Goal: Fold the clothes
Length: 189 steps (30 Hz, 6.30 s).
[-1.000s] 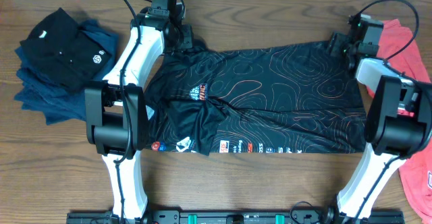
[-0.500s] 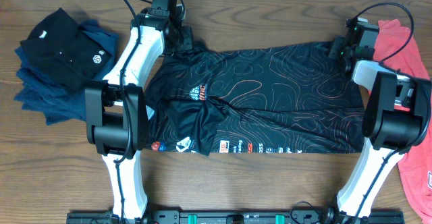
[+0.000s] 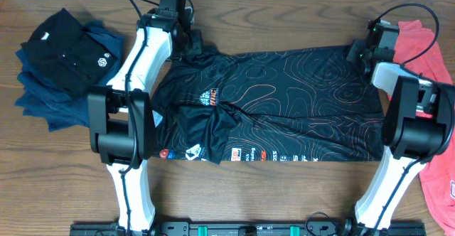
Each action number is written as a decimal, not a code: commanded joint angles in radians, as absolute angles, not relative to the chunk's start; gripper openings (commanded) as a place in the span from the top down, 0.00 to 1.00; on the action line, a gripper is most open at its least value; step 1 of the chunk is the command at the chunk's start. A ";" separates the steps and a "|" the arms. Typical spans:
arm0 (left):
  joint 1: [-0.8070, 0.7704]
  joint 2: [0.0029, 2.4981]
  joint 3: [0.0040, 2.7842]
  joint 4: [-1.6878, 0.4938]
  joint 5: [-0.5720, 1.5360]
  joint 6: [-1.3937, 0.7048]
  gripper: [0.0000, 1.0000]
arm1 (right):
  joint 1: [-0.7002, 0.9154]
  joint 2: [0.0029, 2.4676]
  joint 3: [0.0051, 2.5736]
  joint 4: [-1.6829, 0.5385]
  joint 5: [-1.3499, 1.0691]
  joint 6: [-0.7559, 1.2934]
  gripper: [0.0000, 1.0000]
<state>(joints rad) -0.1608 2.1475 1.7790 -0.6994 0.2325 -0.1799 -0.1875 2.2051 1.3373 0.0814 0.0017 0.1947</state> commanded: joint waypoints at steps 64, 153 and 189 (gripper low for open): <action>-0.070 1.621 1.620 -1.598 0.247 -0.046 0.94 | -0.193 1.719 1.339 -1.111 0.281 0.224 0.99; -0.553 1.954 1.493 -1.079 0.364 0.093 0.73 | -0.230 1.720 1.307 -1.146 0.273 0.224 0.80; -0.345 1.898 1.231 -0.783 0.062 -0.321 0.70 | -0.249 1.720 1.306 -1.174 0.273 0.220 0.75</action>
<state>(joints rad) -0.3450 1.9129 1.2755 -0.8089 0.0689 -0.3077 -0.2317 1.7325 1.3128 -1.1736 0.2657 0.2165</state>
